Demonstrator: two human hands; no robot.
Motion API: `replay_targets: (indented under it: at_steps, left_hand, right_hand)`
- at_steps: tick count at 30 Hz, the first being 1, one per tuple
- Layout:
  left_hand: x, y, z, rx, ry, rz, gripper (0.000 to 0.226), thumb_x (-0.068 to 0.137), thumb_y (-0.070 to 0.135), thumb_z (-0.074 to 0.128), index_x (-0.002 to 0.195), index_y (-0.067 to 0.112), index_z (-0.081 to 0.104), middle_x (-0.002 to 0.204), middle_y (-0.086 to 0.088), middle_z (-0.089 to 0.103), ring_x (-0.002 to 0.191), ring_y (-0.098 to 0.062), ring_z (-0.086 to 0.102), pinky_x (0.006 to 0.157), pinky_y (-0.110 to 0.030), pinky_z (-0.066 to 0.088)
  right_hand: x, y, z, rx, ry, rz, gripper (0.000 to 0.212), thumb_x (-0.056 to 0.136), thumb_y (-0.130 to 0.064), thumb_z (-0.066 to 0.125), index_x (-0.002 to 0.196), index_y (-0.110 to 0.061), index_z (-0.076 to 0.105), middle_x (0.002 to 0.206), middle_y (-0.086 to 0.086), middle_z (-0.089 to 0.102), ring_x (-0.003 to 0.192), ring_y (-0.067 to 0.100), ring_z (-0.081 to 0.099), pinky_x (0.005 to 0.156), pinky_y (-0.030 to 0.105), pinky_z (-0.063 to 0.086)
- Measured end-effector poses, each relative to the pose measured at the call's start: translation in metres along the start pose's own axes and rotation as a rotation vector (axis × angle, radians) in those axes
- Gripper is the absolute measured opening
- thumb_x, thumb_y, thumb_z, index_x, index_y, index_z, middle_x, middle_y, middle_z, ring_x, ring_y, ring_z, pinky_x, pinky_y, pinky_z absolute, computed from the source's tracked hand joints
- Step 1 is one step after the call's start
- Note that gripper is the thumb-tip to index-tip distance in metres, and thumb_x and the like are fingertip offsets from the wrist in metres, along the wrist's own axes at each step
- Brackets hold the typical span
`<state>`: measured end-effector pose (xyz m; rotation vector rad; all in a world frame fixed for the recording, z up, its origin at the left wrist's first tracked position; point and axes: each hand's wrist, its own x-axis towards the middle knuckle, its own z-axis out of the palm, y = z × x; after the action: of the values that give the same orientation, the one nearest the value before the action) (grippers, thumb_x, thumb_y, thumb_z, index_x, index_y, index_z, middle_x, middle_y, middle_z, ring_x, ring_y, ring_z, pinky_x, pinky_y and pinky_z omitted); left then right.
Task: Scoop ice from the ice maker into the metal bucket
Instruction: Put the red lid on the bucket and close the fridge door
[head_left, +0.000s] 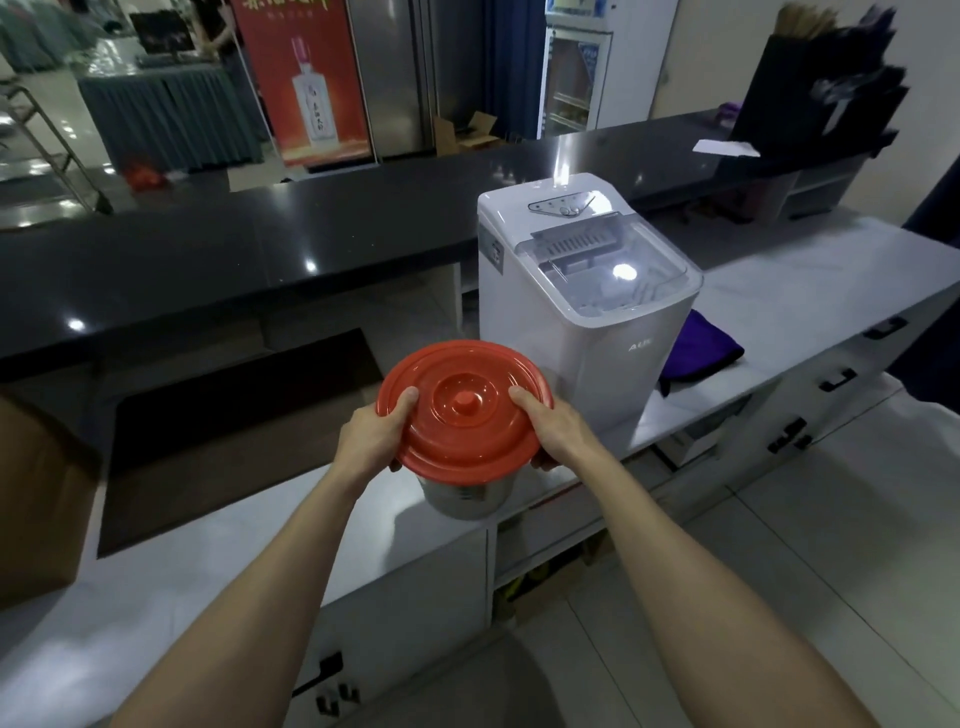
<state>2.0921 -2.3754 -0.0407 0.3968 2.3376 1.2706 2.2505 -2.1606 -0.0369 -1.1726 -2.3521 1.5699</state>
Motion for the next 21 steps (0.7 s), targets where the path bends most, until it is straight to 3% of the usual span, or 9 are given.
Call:
replay_targets:
  at_steps: [2,4,6,8,13,17,21]
  left_hand:
    - [-0.018,0.000,0.006,0.011,0.015,0.000,0.078,0.091,0.087,0.052,0.095,0.013,0.077,0.069,-0.016,0.076,0.061,-0.027,0.075,0.079,-0.046,0.065]
    - [-0.038,0.002,0.016,0.012,0.026,-0.002,0.078,0.090,0.088,0.052,0.095,0.015,0.076,0.070,-0.017,0.076,0.064,-0.030,0.077,0.080,-0.048,0.066]
    - [-0.056,0.006,0.027,0.023,0.044,0.006,0.077,0.090,0.088,0.052,0.093,0.014,0.076,0.069,-0.017,0.075,0.063,-0.030,0.076,0.079,-0.048,0.065]
    - [-0.079,0.014,0.049,0.032,0.060,0.023,0.076,0.091,0.086,0.053,0.091,0.014,0.076,0.066,-0.015,0.075,0.060,-0.030,0.075,0.075,-0.045,0.064]
    - [-0.131,0.046,0.123,0.019,0.043,0.043,0.071,0.091,0.085,0.055,0.094,0.018,0.077,0.071,-0.008,0.078,0.063,-0.027,0.077,0.066,-0.041,0.064]
    - [-0.162,0.074,0.198,-0.016,-0.040,0.082,0.082,0.076,0.098,0.057,0.101,0.022,0.078,0.087,-0.003,0.081,0.080,-0.026,0.080,0.080,-0.047,0.067]
    - [-0.187,0.110,0.275,-0.102,-0.134,0.096,0.082,0.070,0.095,0.067,0.101,0.020,0.082,0.090,-0.005,0.083,0.084,-0.029,0.080,0.084,-0.053,0.066]
  right_hand:
    - [-0.011,0.011,-0.004,0.006,-0.006,-0.017,0.068,0.088,-0.088,0.047,0.116,-0.030,0.067,0.089,0.010,0.078,0.074,0.032,0.078,0.071,0.044,0.065]
    - [-0.023,0.023,-0.014,0.022,-0.001,-0.031,0.077,0.081,-0.095,0.045,0.120,-0.034,0.070,0.108,0.008,0.078,0.100,0.035,0.076,0.096,0.054,0.060]
    - [-0.036,0.034,-0.025,0.025,-0.004,-0.055,0.075,0.087,-0.090,0.046,0.131,-0.034,0.069,0.125,0.004,0.075,0.117,0.030,0.068,0.109,0.050,0.051]
    - [-0.053,0.053,-0.046,0.041,-0.002,-0.064,0.074,0.088,-0.089,0.047,0.134,-0.035,0.069,0.127,0.002,0.073,0.121,0.027,0.066,0.110,0.048,0.049]
    - [-0.093,0.119,-0.120,0.111,0.041,-0.003,0.083,0.066,-0.106,0.049,0.113,-0.041,0.071,0.103,0.003,0.079,0.101,0.034,0.075,0.098,0.056,0.059]
    - [-0.138,0.168,-0.194,0.185,0.154,0.006,0.089,0.061,-0.107,0.053,0.115,-0.039,0.072,0.105,-0.004,0.079,0.099,0.024,0.075,0.098,0.050,0.059]
    - [-0.168,0.223,-0.260,0.239,0.277,0.076,0.101,0.055,-0.110,0.054,0.125,-0.038,0.070,0.111,-0.001,0.078,0.101,0.028,0.075,0.096,0.054,0.060]
